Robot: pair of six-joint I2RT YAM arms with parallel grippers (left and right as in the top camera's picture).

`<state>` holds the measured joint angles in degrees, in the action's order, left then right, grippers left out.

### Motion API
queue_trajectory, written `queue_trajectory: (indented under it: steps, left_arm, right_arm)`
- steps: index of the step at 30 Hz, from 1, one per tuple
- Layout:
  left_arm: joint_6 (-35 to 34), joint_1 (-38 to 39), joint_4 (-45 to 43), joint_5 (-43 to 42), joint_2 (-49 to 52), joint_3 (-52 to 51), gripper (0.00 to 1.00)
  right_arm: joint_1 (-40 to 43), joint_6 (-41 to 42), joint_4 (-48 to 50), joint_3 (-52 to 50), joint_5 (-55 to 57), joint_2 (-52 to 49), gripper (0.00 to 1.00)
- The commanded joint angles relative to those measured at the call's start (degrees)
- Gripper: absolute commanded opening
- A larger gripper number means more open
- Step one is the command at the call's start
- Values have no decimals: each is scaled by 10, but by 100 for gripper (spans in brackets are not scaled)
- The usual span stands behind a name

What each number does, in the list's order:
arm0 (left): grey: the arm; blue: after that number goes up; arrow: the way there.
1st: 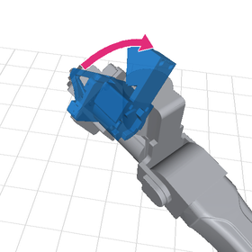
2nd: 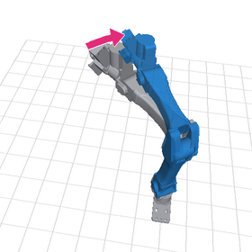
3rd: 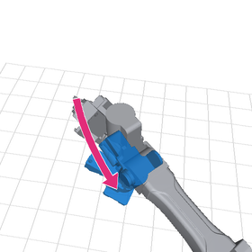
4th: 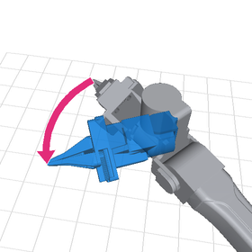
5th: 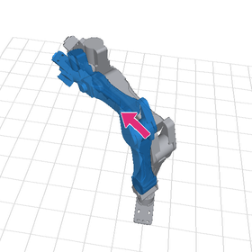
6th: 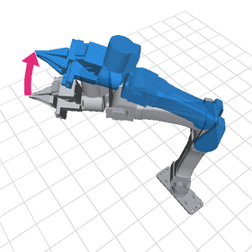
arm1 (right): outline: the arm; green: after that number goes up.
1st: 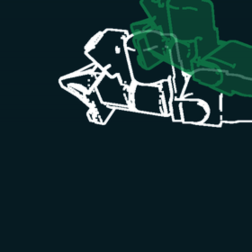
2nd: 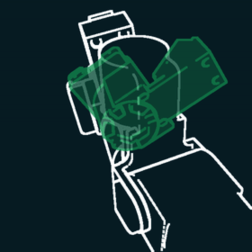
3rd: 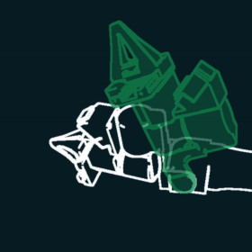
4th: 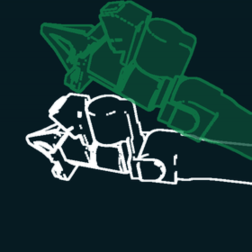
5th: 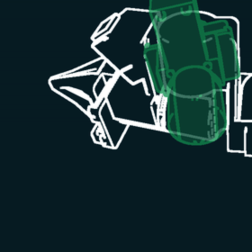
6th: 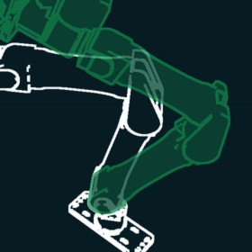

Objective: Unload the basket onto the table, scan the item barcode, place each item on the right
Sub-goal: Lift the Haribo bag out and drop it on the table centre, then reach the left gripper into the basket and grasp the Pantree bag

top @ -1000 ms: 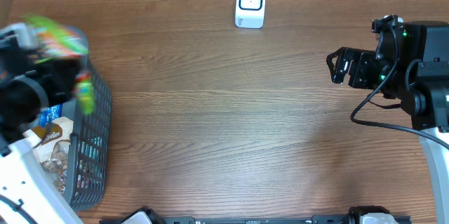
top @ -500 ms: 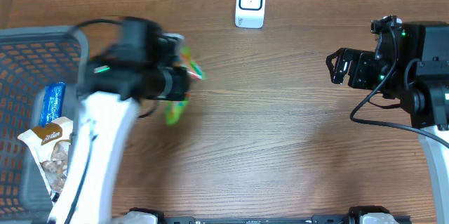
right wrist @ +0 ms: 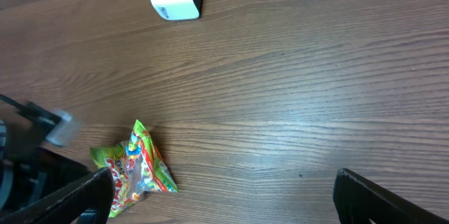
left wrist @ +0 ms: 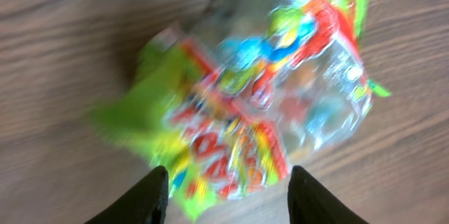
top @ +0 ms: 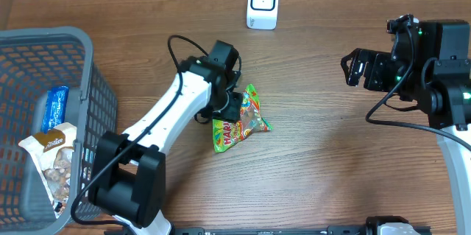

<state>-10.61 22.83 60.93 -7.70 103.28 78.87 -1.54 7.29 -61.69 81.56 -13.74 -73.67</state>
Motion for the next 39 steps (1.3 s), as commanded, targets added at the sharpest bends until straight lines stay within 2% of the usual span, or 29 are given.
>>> queue_trajectory:
  steps: [1, 8, 13, 17, 19, 28, 32, 35, 39]
  left_arm:
    - [-6, -32, 47, 34, -30, 120, 47]
    - [-15, -119, 200, 63, -100, 385, 48]
    - [-25, -195, 294, 118, -165, 466, 50]
    - [-66, -270, 359, 196, -209, 465, 57]
    - [-64, -314, 359, 196, -228, 449, 64]
    - [-72, -488, 348, 202, -239, 360, 79]
    - [-66, -566, 314, 165, -239, 295, 87]
    - [-35, -626, 276, 95, -239, 232, 88]
    - [-33, -676, 217, 92, -239, 153, 88]
  right_arm:
    - [2, -2, 2, 10, -5, -1, 100]
    - [2, -2, 2, 10, -5, -1, 100]
    - [2, -2, 1, 10, -5, -1, 100]
    - [2, 0, 1, 10, -5, -1, 100]
    - [2, 0, 1, 10, -5, -1, 100]
    - [2, -1, -3, 10, -5, -1, 100]
    - [2, 0, -4, 10, -5, -1, 100]
    - [2, 0, -3, 10, -5, -1, 100]
    - [2, -1, -3, 10, -5, -1, 100]
